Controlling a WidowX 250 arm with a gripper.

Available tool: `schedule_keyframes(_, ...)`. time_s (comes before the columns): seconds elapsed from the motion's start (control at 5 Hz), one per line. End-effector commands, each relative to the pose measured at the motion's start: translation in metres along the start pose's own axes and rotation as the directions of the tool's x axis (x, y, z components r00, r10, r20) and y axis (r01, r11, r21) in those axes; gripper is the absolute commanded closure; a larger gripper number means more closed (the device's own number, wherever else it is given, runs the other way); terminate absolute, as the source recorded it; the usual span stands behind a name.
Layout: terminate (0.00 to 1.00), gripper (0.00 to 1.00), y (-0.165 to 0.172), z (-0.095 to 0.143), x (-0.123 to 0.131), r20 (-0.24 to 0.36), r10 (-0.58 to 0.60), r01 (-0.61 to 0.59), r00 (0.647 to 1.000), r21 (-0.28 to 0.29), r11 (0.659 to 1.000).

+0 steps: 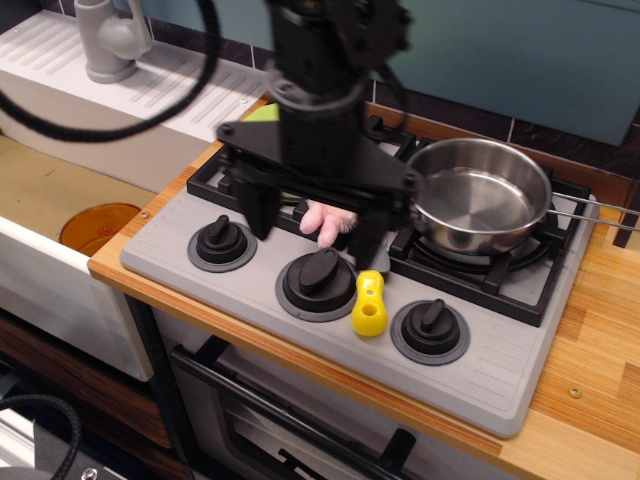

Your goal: End effector reaching knife

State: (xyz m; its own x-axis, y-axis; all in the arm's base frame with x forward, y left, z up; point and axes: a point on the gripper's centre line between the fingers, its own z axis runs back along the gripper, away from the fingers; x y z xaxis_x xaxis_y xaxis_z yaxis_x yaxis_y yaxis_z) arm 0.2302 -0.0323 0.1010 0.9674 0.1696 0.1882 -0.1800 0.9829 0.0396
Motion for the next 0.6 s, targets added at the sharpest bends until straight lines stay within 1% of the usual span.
schedule_keyframes(0.0,0.0,0.0,-0.017,-0.015,0.016,0.032,0.045,-0.044,0.998,-0.036,0.998)
schedule_keyframes(0.2,0.0,0.0,-0.019,-0.035,0.016,0.059,0.042,-0.039,0.997,-0.059,0.998)
schedule_keyframes(0.4,0.0,0.0,-0.014,-0.047,0.01,0.07,0.044,-0.039,0.997,-0.07,0.997)
